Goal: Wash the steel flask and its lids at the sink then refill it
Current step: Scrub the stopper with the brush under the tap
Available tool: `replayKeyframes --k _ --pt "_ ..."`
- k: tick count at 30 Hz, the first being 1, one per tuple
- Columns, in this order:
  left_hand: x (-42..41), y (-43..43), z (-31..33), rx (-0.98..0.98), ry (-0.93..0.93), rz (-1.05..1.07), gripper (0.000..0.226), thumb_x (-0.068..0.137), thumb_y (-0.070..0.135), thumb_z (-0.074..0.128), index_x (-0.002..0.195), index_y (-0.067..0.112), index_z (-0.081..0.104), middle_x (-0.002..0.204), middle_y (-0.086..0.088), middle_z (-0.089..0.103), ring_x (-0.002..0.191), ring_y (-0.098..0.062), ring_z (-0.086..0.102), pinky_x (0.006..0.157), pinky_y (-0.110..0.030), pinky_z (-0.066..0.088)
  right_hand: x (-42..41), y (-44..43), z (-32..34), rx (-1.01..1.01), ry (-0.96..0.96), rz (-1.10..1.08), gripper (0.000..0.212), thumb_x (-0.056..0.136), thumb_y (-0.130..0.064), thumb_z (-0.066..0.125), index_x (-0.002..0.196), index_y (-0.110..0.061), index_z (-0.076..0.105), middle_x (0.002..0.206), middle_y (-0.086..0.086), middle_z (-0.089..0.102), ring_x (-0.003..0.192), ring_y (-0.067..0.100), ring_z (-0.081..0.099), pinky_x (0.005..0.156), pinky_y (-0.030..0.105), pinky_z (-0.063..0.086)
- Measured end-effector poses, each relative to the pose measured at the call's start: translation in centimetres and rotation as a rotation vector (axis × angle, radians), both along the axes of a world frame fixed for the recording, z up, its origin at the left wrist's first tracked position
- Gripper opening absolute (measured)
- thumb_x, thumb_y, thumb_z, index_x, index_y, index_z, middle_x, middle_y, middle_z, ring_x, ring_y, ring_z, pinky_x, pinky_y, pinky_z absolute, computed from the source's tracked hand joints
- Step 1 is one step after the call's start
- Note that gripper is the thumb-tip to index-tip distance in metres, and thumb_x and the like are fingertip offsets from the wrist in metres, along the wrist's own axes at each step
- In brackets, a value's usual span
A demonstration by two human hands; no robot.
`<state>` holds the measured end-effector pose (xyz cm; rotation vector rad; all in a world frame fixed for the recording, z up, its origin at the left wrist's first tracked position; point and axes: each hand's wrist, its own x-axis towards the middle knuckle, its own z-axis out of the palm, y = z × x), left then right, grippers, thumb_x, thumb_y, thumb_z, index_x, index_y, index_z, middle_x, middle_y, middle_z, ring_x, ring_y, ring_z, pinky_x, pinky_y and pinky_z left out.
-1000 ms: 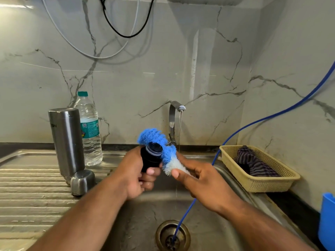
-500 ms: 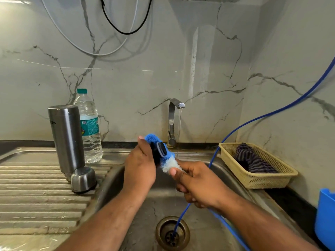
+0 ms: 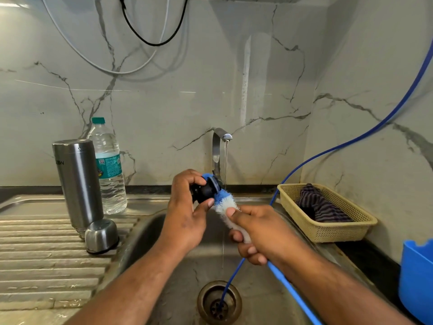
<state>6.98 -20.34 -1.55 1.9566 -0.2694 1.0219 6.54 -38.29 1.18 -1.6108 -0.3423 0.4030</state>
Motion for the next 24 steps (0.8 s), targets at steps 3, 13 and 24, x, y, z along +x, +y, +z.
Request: replayKeyframes --k 3,13,24 --pt "0.0 0.5 0.2 0.004 0.058 -0.079 0.055 0.079 -0.005 0.079 0.117 0.025 0.054 0.128 0.008 0.055 0.125 -0.005 0.054 0.102 -0.03 0.052 0.1 -0.2 0.2 0.01 0.064 -0.026 0.017 0.107 -0.027 0.054 0.098 -0.013 0.06 0.064 0.005 0.048 0.041 0.012 0.034 0.035 0.015 0.025" --pt "-0.2 0.6 0.9 -0.815 0.325 -0.351 0.045 0.078 0.035 0.073 0.113 0.008 0.065 0.106 -0.007 0.075 0.105 -0.025 0.071 0.082 -0.032 0.06 0.0 -0.5 -0.3 -0.162 -0.211 -0.031 0.018 0.106 -0.033 0.053 0.114 -0.03 0.068 0.062 -0.004 0.05 0.042 0.008 0.042 0.038 0.019 0.031" --pt "-0.7 -0.1 0.3 -0.774 0.548 -0.45 0.031 0.092 0.012 0.067 0.121 0.001 0.067 0.11 -0.016 0.077 0.101 -0.026 0.075 0.082 -0.032 0.063 0.5 -0.2 -1.7 -0.231 -0.333 -0.089 0.035 0.105 -0.036 0.054 0.139 -0.033 0.057 0.062 -0.003 0.052 0.041 0.007 0.043 0.037 0.02 0.035"
